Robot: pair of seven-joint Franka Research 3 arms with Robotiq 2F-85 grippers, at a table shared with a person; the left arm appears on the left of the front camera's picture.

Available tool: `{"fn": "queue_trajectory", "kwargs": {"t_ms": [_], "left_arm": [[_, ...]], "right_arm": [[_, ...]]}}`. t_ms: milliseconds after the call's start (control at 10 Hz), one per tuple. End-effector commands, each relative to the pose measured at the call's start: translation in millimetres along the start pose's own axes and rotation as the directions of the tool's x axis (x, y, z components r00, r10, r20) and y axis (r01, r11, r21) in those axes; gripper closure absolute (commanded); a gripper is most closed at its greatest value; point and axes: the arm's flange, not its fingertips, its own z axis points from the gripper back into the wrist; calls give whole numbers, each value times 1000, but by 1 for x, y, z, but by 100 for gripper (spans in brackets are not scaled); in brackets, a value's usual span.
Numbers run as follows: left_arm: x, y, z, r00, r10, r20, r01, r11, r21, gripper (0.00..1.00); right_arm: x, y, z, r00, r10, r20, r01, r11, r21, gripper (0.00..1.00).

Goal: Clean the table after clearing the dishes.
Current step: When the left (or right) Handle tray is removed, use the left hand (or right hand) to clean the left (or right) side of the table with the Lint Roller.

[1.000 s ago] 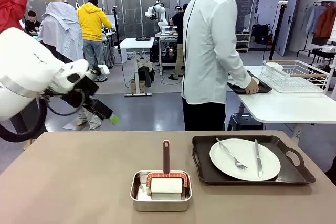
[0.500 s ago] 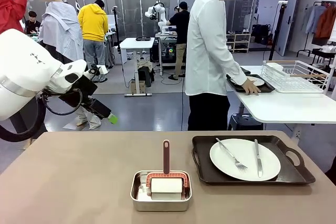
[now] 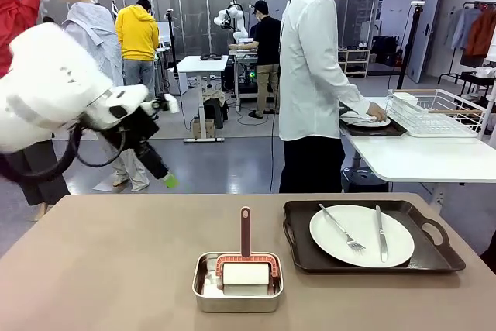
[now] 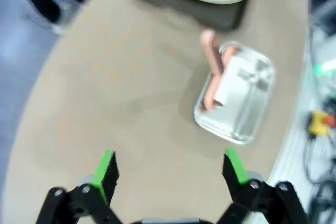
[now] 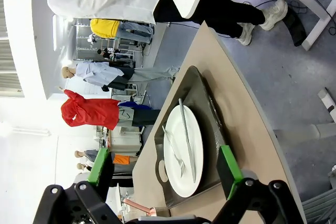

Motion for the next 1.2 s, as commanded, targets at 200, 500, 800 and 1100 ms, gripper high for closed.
{"fn": "queue_trajectory", "kwargs": {"t_ms": [200, 500, 800, 1100], "left_arm": [[106, -1, -49, 871, -405, -279, 351, 909, -223, 0], [152, -22, -112, 778, -526, -342, 441, 846, -298, 0], [182, -27, -145, 757, -522, -394, 424, 851, -311, 0], [182, -17, -170, 786, -469, -403, 326, 868, -375, 0]], "right_arm": [[0, 2, 1, 1000, -14, 8, 14, 1000, 17, 0], [0, 2, 1, 1000, -14, 8, 14, 1000, 17, 0], [0, 2, 1, 1000, -14, 8, 14, 1000, 17, 0], [0, 2, 1, 1000, -14, 8, 14, 1000, 17, 0]]}}
